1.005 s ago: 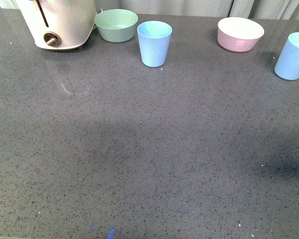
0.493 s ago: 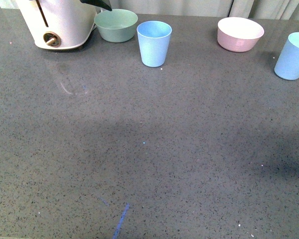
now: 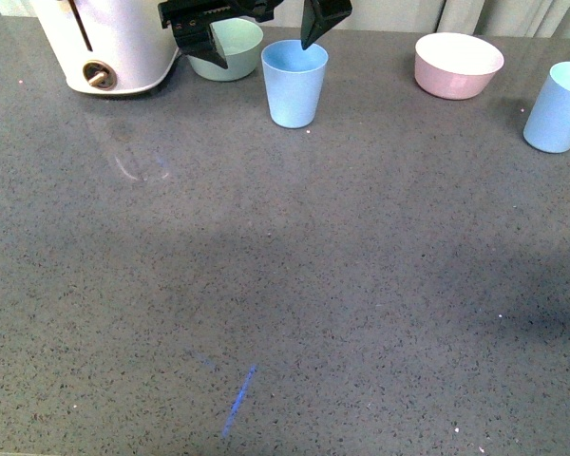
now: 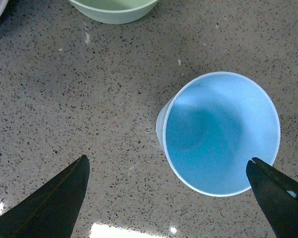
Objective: Stack blue cups with both arms
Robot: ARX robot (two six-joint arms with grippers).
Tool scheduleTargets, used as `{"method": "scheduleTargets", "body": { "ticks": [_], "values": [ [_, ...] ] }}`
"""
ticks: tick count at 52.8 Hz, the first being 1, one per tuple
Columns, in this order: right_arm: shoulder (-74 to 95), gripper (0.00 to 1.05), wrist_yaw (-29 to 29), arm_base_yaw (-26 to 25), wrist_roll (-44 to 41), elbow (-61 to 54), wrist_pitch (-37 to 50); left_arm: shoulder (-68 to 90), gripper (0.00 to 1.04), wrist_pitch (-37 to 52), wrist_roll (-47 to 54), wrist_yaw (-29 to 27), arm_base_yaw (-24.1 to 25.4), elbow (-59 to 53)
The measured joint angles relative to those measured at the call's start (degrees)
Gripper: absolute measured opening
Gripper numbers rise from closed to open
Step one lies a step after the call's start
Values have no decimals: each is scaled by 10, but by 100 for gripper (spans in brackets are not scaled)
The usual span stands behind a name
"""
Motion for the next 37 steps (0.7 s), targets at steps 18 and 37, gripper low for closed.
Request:
{"method": "scheduleTargets", "body": {
  "ticks": [18,37],
  "values": [
    [0,96,0,0,0,0,0,112,96,-101,-18,0,-1,187],
    [0,96,0,0,0,0,0,181,61,-173,-47,-2,-1,315]
  ]
}}
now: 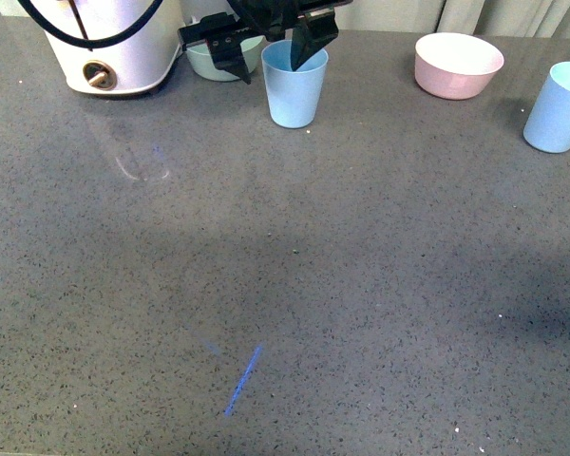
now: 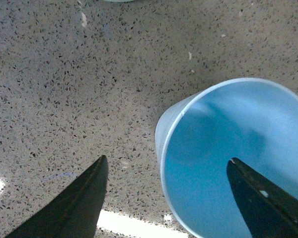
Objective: Stack blue cups with both arms
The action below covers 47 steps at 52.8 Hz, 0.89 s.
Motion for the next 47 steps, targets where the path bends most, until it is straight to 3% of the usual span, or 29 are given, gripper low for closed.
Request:
{"method": "scheduleTargets", "body": {
  "ticks": [7,8,13,20,42,47],
  "values": [
    [0,96,0,0,0,0,0,0,36,-14,-5,-4,-2,6],
    [0,96,0,0,0,0,0,0,36,-14,-5,-4,-2,6],
    [0,96,0,0,0,0,0,0,15,-24,-17,-4,-5,6],
    [0,96,0,0,0,0,0,0,2,-30,-23,-5,-9,7],
    [0,96,0,0,0,0,0,-11,2,-56,-42,-10,-27,7],
    [0,96,0,0,0,0,0,-115,2,43,-53,-15,-46,-146]
  ]
}}
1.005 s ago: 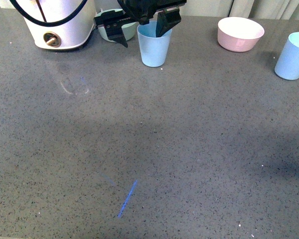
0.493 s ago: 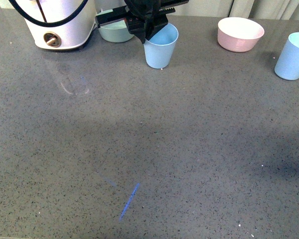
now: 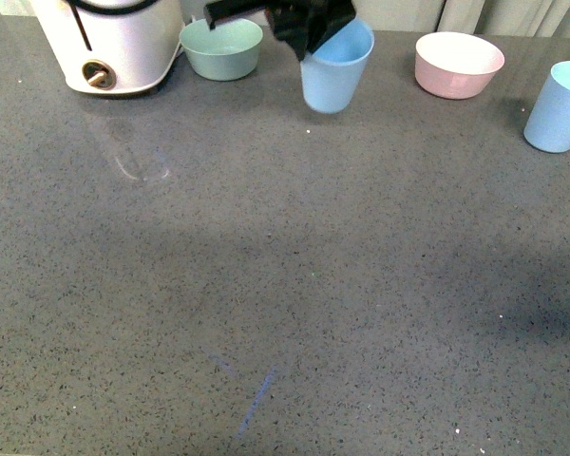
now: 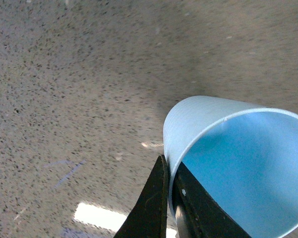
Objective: Stack blue cups with both arms
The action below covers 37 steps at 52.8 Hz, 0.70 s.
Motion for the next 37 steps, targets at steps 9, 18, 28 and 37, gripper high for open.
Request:
{"method": "scheduleTargets", "body": {
  "ticks": [9,18,28,37],
  "values": [
    [0,96,0,0,0,0,0,-193,2,85,-29,-3,-54,-245],
    [0,96,0,0,0,0,0,-221,2,97,-39,3,-88,-341],
    [0,96,1,0,0,0,0,-203,2,103,-44,10,-86,-380],
    [0,96,1,0,0,0,0,-202,2,99,-51,9,-86,-373]
  ]
}}
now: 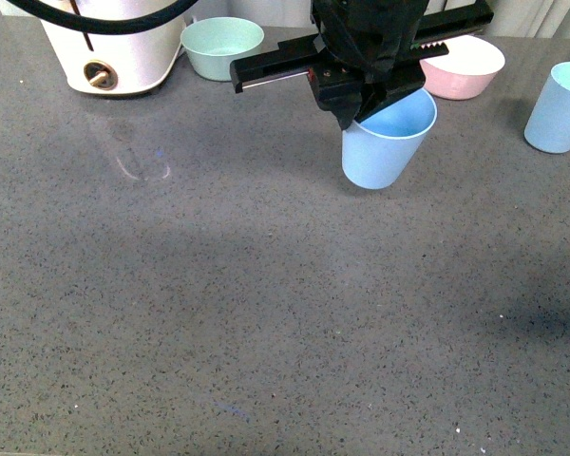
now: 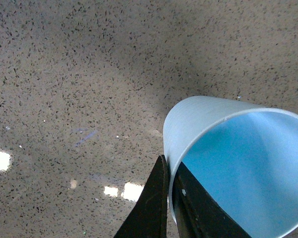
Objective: Stack blue cups with both arms
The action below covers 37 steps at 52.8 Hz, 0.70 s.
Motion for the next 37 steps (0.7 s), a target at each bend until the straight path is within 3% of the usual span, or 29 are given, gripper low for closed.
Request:
{"method": "scheduleTargets", "body": {
  "ticks": [37],
  "values": [
    [0,96,0,0,0,0,0,37,2,-18,-6,15,0,28]
  ]
}}
